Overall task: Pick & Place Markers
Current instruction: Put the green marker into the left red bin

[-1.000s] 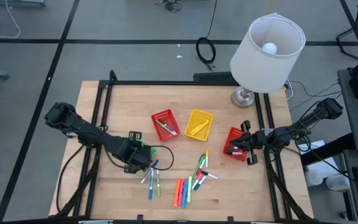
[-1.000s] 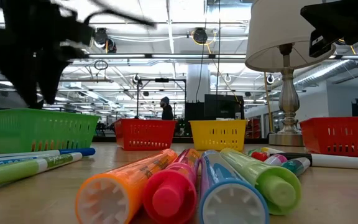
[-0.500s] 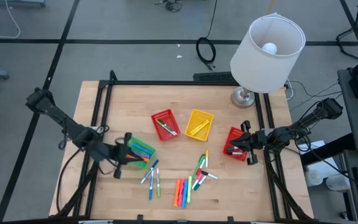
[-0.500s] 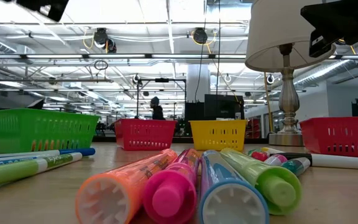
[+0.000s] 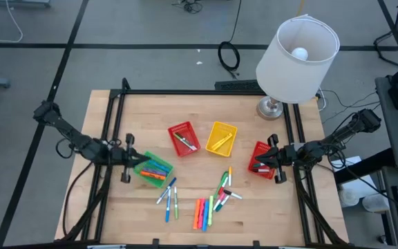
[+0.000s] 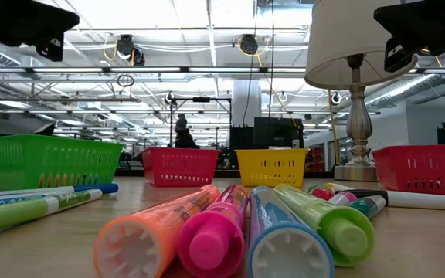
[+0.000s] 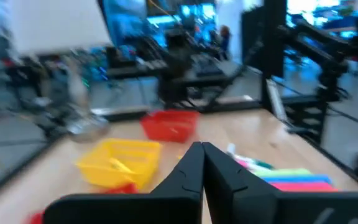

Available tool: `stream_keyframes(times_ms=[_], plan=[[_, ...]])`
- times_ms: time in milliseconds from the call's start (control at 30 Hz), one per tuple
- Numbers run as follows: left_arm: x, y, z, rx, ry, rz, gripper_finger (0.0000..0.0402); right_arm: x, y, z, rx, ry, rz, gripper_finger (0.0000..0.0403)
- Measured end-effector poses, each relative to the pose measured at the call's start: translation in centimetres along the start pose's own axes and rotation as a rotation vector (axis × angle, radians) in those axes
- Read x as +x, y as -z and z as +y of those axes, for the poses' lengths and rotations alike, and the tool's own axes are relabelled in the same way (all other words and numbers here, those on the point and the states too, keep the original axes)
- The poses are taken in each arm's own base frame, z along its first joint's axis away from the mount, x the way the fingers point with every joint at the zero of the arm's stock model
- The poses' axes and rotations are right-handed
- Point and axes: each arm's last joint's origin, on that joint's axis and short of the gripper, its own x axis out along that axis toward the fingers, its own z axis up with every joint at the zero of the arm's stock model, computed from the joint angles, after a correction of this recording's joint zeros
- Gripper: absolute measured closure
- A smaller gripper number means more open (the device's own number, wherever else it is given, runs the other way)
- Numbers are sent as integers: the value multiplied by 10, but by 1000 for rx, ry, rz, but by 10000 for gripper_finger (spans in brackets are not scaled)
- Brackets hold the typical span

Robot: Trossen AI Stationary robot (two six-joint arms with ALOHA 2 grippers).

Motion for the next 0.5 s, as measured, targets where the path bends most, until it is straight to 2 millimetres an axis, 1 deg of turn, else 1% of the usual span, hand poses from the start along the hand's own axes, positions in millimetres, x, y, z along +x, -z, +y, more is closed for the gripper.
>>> stream_keyframes(times_ms=[167,300,400,500], plan=[[-8,-11,16,61,-87,-11,399,0,0,0,-22,3,4,403],[-16,-11,25,59,-48,-21,398,0,0,0,-31,4,4,403],[-19,-2,27,50,10,-50,398,0,0,0,-30,4,1,403],[-20,9,28,12,-1,-61,399,0,0,0,-30,5,-1,403]])
